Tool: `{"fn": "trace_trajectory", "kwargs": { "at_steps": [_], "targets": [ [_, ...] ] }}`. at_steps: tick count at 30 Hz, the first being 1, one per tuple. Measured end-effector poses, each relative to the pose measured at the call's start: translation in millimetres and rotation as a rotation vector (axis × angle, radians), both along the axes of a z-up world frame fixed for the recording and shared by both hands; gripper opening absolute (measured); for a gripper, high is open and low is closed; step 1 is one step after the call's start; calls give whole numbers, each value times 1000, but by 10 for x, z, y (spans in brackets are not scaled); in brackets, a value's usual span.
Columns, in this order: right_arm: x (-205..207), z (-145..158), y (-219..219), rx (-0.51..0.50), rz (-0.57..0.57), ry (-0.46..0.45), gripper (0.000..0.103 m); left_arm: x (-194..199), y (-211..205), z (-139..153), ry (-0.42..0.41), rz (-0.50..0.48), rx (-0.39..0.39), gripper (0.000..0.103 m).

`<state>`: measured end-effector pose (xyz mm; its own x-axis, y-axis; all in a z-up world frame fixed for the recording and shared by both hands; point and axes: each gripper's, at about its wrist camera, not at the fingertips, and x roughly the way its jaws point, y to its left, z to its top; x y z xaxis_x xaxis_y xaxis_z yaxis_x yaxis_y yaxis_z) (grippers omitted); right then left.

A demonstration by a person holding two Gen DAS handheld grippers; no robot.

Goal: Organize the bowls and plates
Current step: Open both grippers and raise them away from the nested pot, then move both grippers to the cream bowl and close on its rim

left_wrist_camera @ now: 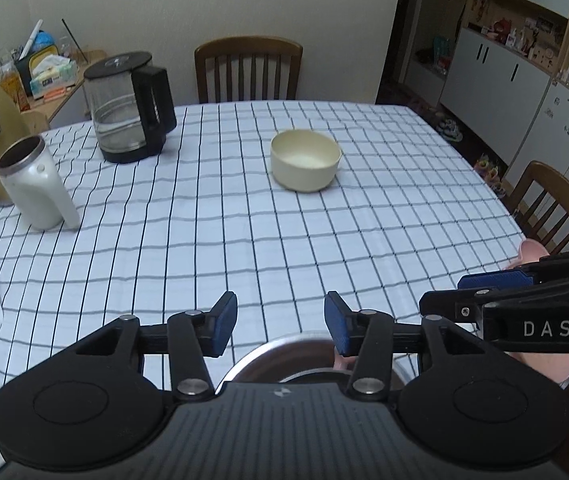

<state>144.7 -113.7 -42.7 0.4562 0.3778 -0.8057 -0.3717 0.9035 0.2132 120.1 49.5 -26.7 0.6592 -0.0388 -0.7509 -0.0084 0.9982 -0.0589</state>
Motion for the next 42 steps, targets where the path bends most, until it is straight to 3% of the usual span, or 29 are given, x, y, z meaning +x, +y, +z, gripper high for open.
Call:
{"fn": "trace_trajectory", "kwargs": {
  "at_steps": [6,13,20,26,42],
  "targets": [
    [214,175,-107,14,-13,-61,57,204,-83,145,-49,-12,24,60],
    [501,345,-223,34,-30,-130,66,478,-174,273,-104,-17,43,71],
    [785,392,-286,36,-32,-172,79,813,-182,311,-135,4,38,76],
    [1060,386,-327,40,-40,-215,99,1161,-141,265,-137,23,17,77],
    [2070,-27,-295,1,-49,-188,101,2279,-125,-140,-76,74,63,77]
  ]
}}
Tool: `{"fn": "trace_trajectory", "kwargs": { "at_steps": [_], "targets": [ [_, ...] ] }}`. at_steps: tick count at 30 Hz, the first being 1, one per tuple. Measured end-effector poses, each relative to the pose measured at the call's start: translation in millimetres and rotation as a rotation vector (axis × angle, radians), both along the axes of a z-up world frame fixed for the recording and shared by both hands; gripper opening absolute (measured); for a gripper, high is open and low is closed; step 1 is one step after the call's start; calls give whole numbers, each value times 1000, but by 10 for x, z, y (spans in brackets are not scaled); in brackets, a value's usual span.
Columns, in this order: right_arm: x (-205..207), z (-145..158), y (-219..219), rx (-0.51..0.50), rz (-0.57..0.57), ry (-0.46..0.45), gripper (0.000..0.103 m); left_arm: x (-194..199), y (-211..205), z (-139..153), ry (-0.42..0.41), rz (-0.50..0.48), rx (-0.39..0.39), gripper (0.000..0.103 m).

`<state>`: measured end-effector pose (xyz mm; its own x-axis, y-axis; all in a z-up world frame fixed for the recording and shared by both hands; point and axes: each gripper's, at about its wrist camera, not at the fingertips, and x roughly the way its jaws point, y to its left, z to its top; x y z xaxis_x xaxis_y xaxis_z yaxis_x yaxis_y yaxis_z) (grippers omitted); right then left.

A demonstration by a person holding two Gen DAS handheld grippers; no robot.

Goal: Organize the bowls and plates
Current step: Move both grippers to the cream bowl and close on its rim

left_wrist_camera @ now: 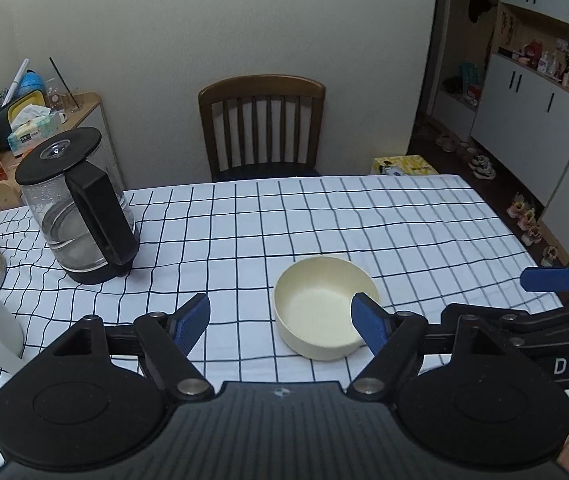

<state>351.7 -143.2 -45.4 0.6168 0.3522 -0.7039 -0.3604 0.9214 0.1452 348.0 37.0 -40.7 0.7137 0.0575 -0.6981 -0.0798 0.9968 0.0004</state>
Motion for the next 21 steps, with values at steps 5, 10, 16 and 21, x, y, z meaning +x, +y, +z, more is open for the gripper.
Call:
{"fn": "trace_trajectory", "kwargs": {
  "at_steps": [5,10,16,21],
  "targets": [
    [265,-158,23,-24,3,-8,102,315,43,-185,27,25,5,77],
    [501,-338,67,-52,-1,-13,102,578,54,-415,80,31,-3,77],
    [772,-581,140,-55,-5,62,95,874,115,-703,159,55,-19,77],
    [938,-769,188,-51,-5,139,86,1012,137,-883,209,71,-18,77]
  ]
}}
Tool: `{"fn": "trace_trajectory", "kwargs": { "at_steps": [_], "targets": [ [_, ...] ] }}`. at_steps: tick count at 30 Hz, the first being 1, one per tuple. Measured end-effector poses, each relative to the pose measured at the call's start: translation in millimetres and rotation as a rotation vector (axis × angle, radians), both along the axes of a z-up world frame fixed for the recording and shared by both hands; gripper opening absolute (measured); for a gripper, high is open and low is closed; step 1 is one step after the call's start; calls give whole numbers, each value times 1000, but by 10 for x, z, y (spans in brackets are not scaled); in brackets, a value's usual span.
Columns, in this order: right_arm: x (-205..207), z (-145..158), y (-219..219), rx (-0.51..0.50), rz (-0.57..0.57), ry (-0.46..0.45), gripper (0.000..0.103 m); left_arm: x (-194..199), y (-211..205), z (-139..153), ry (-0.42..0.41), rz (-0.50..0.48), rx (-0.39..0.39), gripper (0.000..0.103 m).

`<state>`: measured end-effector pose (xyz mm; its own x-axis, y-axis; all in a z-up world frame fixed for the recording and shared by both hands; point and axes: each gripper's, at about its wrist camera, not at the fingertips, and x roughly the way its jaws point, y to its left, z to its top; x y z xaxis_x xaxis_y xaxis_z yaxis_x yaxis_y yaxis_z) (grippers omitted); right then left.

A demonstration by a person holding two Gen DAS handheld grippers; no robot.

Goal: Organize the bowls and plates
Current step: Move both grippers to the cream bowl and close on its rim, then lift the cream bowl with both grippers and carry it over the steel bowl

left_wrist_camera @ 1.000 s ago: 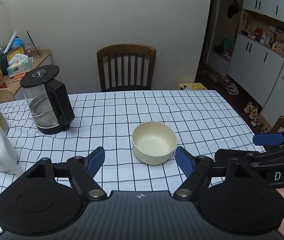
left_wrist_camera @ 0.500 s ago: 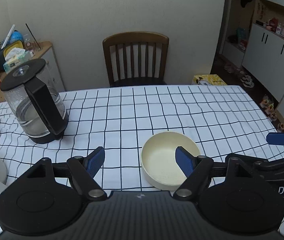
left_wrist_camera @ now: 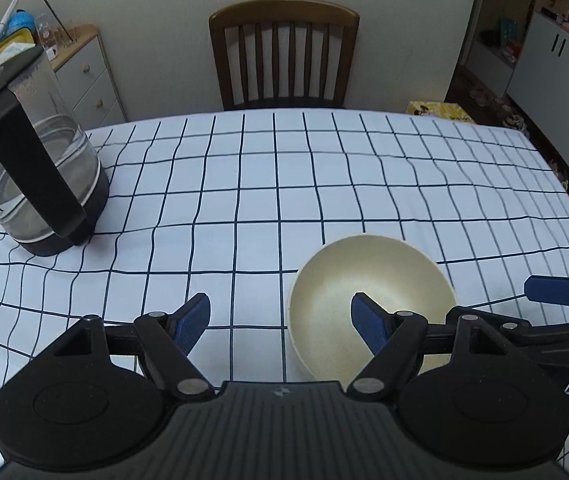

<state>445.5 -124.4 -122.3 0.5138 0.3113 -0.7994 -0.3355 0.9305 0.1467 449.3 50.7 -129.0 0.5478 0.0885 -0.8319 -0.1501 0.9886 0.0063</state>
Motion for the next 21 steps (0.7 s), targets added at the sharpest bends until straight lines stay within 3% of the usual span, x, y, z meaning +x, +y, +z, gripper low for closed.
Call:
{"fn": "trace_trajectory", "kwargs": {
  "at_steps": [3,8,15,21],
  "targets": [
    [47,-89,40,-10,5,27,79,54,21,-83,19,13,-4,74],
    [78,-169,103,-18,22,53,68,102,17,-155,45,10,-8,53],
    [117,-175,135,-2,24,86,41,145,-7,-209,80,13,9,17],
    [132,-182,178,12,19,104,23,153,-57,-199,93,-5,-2,6]
  ]
}}
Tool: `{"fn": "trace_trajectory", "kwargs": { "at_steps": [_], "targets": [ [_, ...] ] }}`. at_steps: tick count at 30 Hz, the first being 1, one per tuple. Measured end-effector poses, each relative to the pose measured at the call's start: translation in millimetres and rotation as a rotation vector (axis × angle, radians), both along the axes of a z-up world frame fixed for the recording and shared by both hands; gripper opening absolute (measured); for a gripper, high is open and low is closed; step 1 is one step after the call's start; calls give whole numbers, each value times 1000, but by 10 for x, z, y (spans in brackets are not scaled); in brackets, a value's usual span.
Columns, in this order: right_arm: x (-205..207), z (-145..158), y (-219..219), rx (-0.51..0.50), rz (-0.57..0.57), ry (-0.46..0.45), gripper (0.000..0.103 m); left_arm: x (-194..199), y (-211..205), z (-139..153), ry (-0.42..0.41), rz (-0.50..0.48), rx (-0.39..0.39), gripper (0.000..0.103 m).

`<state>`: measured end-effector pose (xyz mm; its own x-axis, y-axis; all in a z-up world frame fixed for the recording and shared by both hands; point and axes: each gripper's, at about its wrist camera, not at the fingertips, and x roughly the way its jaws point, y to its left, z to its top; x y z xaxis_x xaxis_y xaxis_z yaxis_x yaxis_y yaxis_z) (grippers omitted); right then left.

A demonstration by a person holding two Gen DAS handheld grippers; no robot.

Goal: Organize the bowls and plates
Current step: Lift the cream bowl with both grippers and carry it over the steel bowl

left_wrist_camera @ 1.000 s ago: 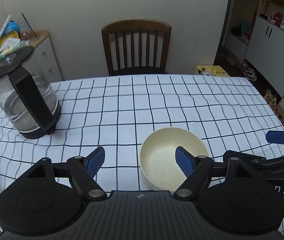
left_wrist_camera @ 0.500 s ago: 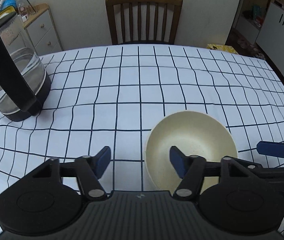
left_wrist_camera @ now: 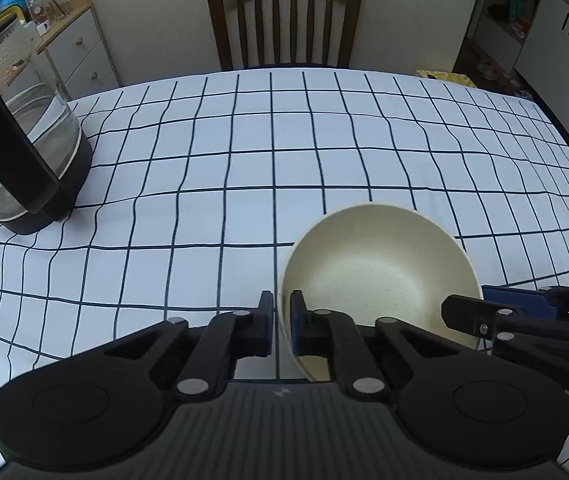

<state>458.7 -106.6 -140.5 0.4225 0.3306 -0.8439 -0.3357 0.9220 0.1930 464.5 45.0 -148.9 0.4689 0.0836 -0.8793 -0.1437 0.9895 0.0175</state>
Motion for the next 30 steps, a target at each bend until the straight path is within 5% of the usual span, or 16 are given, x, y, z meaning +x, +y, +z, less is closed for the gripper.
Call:
{"fn": "trace_trajectory", "kwargs": {
  "at_steps": [4,15,30],
  "targets": [
    [-34,26,59,-14,11,-7,11,-27,-43,7,8,-7,7,6],
    [-185,135,81,-20,1,-15,9,-253,-63,177,14,-7,3,5],
    [-827,689,-21,-6,-12,-45,9,-929,-178,755,-11,-42,19,6]
  ]
}}
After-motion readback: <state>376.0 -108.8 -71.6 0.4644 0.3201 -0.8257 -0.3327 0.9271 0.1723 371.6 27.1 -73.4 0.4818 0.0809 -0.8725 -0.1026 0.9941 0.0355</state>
